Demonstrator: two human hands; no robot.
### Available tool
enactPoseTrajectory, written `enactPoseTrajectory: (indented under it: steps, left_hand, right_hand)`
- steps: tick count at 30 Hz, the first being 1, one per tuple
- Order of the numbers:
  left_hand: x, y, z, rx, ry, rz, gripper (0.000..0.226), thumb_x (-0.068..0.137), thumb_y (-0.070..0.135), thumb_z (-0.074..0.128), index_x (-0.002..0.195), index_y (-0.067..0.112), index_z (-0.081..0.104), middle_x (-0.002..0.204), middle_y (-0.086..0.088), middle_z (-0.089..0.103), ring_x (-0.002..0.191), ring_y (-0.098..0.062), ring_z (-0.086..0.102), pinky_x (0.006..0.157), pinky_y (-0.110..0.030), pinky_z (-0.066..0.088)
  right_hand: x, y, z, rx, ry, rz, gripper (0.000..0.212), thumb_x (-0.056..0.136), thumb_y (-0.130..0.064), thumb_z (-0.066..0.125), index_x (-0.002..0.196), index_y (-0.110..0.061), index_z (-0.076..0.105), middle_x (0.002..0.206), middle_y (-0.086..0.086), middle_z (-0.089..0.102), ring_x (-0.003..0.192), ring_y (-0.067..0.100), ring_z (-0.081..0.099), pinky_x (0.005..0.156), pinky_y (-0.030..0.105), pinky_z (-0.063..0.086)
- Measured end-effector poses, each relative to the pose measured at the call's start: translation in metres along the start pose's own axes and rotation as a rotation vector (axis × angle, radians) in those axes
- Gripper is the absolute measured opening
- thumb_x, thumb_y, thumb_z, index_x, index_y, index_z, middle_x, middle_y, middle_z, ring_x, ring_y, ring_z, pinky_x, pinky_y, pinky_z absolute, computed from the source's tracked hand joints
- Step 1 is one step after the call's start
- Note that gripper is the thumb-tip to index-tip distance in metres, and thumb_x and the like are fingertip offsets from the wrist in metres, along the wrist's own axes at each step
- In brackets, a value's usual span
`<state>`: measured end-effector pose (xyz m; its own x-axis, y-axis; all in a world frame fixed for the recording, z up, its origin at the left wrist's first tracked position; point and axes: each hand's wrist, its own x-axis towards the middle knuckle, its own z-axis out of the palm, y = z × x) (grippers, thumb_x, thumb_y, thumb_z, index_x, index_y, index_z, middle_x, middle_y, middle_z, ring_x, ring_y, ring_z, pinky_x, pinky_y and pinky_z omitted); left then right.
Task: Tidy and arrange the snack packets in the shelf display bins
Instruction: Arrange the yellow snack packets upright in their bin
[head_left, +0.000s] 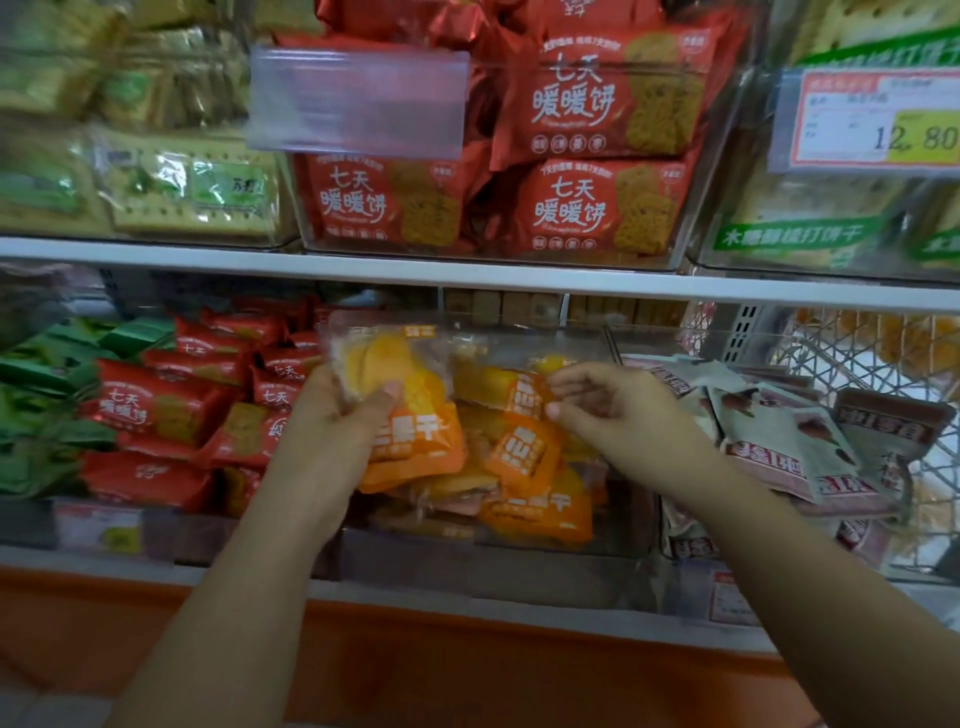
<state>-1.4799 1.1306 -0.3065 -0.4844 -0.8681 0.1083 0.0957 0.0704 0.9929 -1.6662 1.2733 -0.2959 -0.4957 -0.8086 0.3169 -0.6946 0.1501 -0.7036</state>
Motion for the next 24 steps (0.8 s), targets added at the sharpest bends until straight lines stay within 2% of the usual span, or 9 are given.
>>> enactPoseTrajectory:
  steps: [1, 3, 4, 8, 11, 13, 16, 20, 24]
  left_hand:
    - [0.002, -0.001, -0.004, 0.007, 0.014, -0.006, 0.012, 0.091, 0.022, 0.060, 0.100, 0.029, 0.058, 0.096, 0.002, 0.071, 0.089, -0.019, 0.069, 0.074, -0.040, 0.054]
    - [0.003, -0.003, -0.010, 0.029, 0.014, -0.009, 0.016, 0.092, 0.023, 0.059, 0.107, 0.027, 0.058, 0.101, 0.001, 0.070, 0.090, -0.018, 0.069, 0.079, -0.042, 0.055]
    - [0.003, -0.003, -0.013, 0.040, 0.013, -0.009, 0.018, 0.092, 0.023, 0.058, 0.110, 0.026, 0.057, 0.103, 0.001, 0.069, 0.091, -0.018, 0.068, 0.082, -0.044, 0.054]
    - [0.003, -0.003, -0.021, 0.033, 0.042, -0.008, 0.016, 0.093, 0.019, 0.057, 0.107, 0.027, 0.055, 0.103, 0.003, 0.067, 0.091, -0.017, 0.066, 0.087, -0.044, 0.052]
    - [0.004, -0.001, -0.027, 0.005, 0.081, -0.005, 0.019, 0.092, 0.017, 0.056, 0.109, 0.028, 0.053, 0.100, 0.005, 0.066, 0.085, -0.012, 0.065, 0.074, -0.033, 0.051]
    - [0.004, 0.001, -0.030, 0.003, 0.109, -0.007, 0.020, 0.092, 0.016, 0.056, 0.110, 0.024, 0.054, 0.096, 0.004, 0.065, 0.079, -0.011, 0.064, 0.063, -0.028, 0.047]
    - [0.005, 0.003, -0.034, 0.010, 0.138, -0.034, 0.018, 0.092, 0.016, 0.055, 0.109, 0.024, 0.053, 0.093, 0.003, 0.065, 0.076, -0.012, 0.063, 0.059, -0.027, 0.045]
    - [0.002, 0.005, -0.036, 0.046, 0.133, -0.015, 0.017, 0.093, 0.017, 0.054, 0.108, 0.025, 0.051, 0.091, 0.005, 0.063, 0.075, -0.010, 0.061, 0.059, -0.027, 0.044]
    - [-0.001, 0.007, -0.035, 0.085, 0.109, 0.018, 0.016, 0.094, 0.016, 0.054, 0.102, 0.029, 0.048, 0.088, 0.009, 0.060, 0.076, -0.007, 0.059, 0.059, -0.025, 0.043]
  right_hand:
    - [0.009, -0.003, 0.004, -0.058, -0.036, -0.002, 0.029, 0.085, -0.028, 0.066, 0.113, -0.027, 0.060, 0.112, -0.008, 0.064, 0.105, 0.006, 0.059, 0.090, 0.027, 0.050]
    - [0.027, -0.010, 0.009, -0.177, -0.135, 0.040, 0.044, 0.088, -0.033, 0.061, 0.130, -0.024, 0.050, 0.126, -0.004, 0.056, 0.109, 0.008, 0.054, 0.080, 0.018, 0.045]
    - [0.036, -0.012, 0.010, -0.222, -0.202, 0.074, 0.051, 0.089, -0.035, 0.060, 0.136, -0.023, 0.043, 0.133, -0.001, 0.051, 0.113, 0.011, 0.053, 0.079, 0.018, 0.042]
    - [0.062, -0.013, 0.016, -0.346, -0.435, 0.190, 0.072, 0.086, -0.043, 0.061, 0.146, -0.022, 0.026, 0.150, 0.003, 0.031, 0.133, 0.020, 0.037, 0.093, 0.019, 0.031]
    - [0.068, -0.009, 0.017, -0.289, -0.405, 0.215, 0.081, 0.077, -0.043, 0.072, 0.143, -0.019, 0.033, 0.148, 0.002, 0.037, 0.130, 0.018, 0.041, 0.103, 0.024, 0.035]
    - [0.067, -0.011, 0.017, -0.274, -0.283, 0.188, 0.077, 0.071, -0.039, 0.078, 0.136, -0.016, 0.044, 0.135, 0.001, 0.050, 0.118, 0.015, 0.051, 0.093, 0.022, 0.039]
    - [0.062, -0.017, 0.013, -0.163, -0.175, 0.195, 0.066, 0.069, -0.035, 0.081, 0.125, -0.011, 0.056, 0.114, 0.003, 0.064, 0.098, 0.012, 0.060, 0.081, 0.023, 0.044]
    - [0.048, -0.021, 0.013, -0.278, -0.357, 0.247, 0.061, 0.069, -0.046, 0.077, 0.118, -0.014, 0.058, 0.111, 0.000, 0.062, 0.104, 0.016, 0.059, 0.086, 0.026, 0.046]
    - [0.038, -0.030, 0.018, -0.439, -0.452, 0.275, 0.073, 0.071, -0.058, 0.069, 0.129, -0.017, 0.049, 0.121, -0.002, 0.051, 0.109, 0.015, 0.051, 0.085, 0.023, 0.039]
